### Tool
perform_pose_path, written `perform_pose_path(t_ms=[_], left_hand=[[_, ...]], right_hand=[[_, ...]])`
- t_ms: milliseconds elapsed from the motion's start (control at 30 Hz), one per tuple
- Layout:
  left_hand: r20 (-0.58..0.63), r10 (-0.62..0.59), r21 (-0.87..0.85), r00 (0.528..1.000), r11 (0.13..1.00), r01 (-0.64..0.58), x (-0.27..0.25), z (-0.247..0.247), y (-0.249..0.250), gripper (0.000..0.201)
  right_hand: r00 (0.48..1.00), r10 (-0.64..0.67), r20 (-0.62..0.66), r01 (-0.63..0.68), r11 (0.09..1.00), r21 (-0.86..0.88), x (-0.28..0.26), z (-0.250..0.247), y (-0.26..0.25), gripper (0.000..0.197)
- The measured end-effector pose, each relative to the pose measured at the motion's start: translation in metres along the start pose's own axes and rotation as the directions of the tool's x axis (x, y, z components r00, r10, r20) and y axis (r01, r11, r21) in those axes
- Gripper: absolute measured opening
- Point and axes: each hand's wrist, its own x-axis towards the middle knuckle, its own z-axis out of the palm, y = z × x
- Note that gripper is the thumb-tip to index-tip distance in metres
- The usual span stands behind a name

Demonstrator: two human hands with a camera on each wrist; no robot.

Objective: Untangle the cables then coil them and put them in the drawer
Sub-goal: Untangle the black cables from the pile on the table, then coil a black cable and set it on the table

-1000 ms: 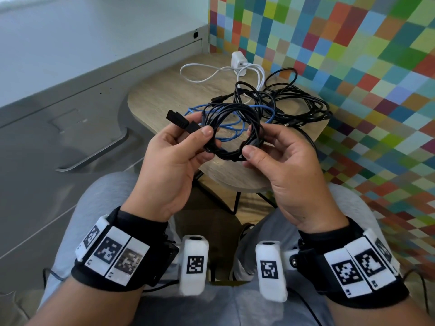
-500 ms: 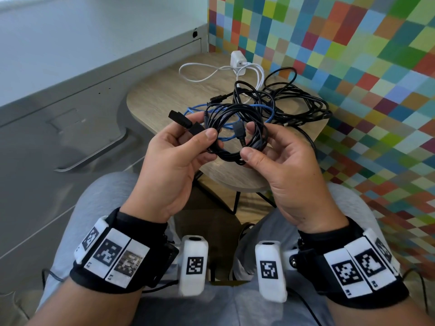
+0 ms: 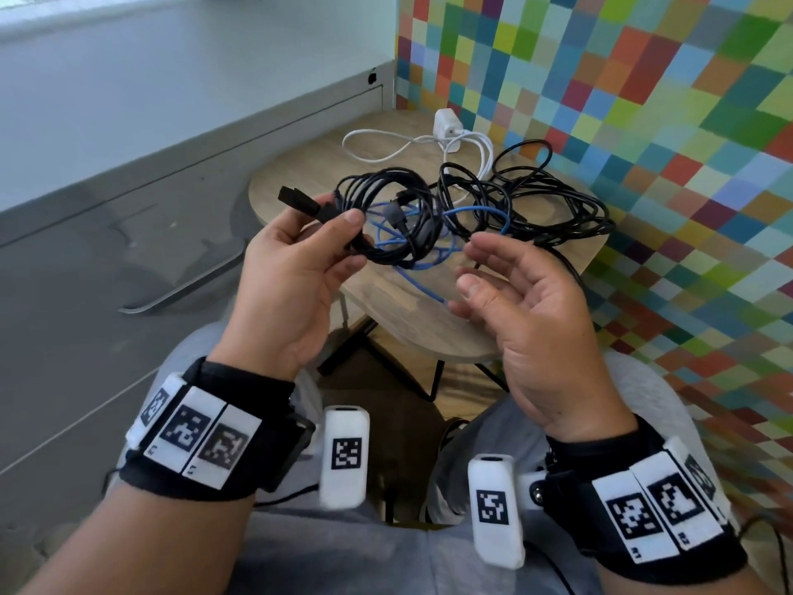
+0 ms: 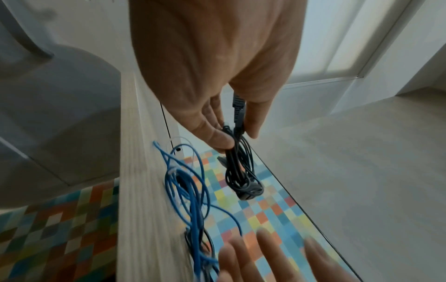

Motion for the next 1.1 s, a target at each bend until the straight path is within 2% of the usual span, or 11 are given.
perform_pose_path(t_ms=[100,267,367,500,567,733,833,900,1100], left_hand=[[-0.066,0.018,0.056,0.998,0.998,-0.015,0.022,-0.012,0.007,0.027],[-0.169,0.021,0.178,0.985,0.984,0.01,0.065,-0.031,0.014,0.012],[-0.257,0.007,0.173,0.966,0.984,0.039,0.093,-0.045,0.017,0.008],[-0.338,0.028,0.198,0.941,0.979,0.042,0.121,-0.055,0.019,0.027],[-0.353,0.069,0.298,0.933,0.954,0.043,0.13,-0.057,0.018,0.04],[-0.329,0.173,0.663,0.928,0.743,0.097,0.149,-0.065,0.02,0.05],[-0.331,0.18,0.712,0.926,0.691,0.12,0.166,-0.079,0.015,0.067],[-0.322,0.182,0.719,0.929,0.686,0.115,0.161,-0.075,0.021,0.069],[-0.305,0.234,0.727,0.923,0.684,0.067,0.141,-0.07,0.025,0.031]], right_hand=[[0.999,0.028,0.022,-0.028,0.999,-0.016,0.002,0.008,0.004,0.036],[0.997,0.004,0.08,0.007,0.991,-0.131,0.01,0.027,0.006,0.034],[0.992,0.001,0.127,0.021,0.984,-0.176,0.012,0.037,0.01,0.033],[0.983,-0.02,0.183,0.061,0.973,-0.221,0.01,0.04,0.019,0.036],[0.98,-0.028,0.199,0.073,0.972,-0.224,0.011,0.037,0.021,0.036],[0.983,-0.025,0.179,0.063,0.976,-0.207,0.014,0.033,0.027,0.032],[0.982,-0.048,0.183,0.088,0.972,-0.216,0.014,0.032,0.029,0.031],[0.98,-0.057,0.192,0.101,0.969,-0.226,0.013,0.031,0.029,0.032],[0.978,-0.077,0.193,0.12,0.967,-0.224,0.012,0.031,0.03,0.032]])
